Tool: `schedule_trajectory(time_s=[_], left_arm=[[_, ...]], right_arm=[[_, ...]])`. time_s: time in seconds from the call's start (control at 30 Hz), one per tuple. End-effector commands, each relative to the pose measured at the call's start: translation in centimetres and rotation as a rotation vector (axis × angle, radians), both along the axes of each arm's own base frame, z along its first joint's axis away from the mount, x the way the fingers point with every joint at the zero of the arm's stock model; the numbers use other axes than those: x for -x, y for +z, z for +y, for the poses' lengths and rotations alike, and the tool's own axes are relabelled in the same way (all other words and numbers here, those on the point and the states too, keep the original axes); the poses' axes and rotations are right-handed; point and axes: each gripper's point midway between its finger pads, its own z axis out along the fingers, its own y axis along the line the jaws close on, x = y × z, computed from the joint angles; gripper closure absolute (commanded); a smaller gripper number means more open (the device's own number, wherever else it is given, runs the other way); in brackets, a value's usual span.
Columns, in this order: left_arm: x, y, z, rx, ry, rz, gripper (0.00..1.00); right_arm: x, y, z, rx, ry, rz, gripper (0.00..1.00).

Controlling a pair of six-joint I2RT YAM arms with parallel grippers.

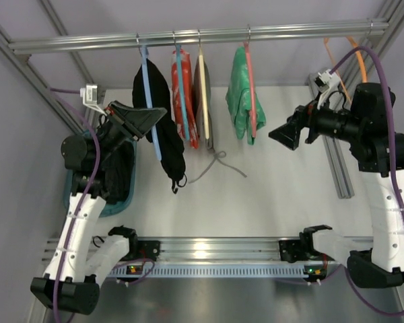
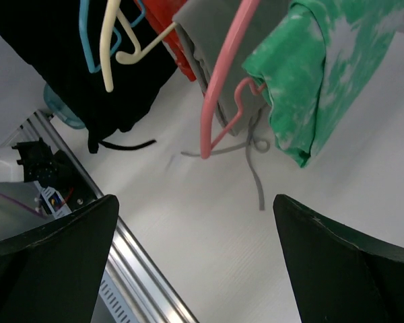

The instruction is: Remove the trousers from the hanger

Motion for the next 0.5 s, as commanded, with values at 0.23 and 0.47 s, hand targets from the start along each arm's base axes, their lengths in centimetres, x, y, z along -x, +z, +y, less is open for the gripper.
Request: schedule_trajectory(time_s=[0.23, 0.47], left_arm=[[5.7, 2.5, 2.3, -0.036, 0.127, -0.228, 1.0], [6.4, 3.6, 3.7, -0.016, 0.202, -0.211, 1.0]], right_arm=[[0.2, 6.6, 8.0, -0.139, 0.201, -0.191, 0.01], [3.2, 8.8, 15.0, -0.173, 0.426, -0.261, 0.01]])
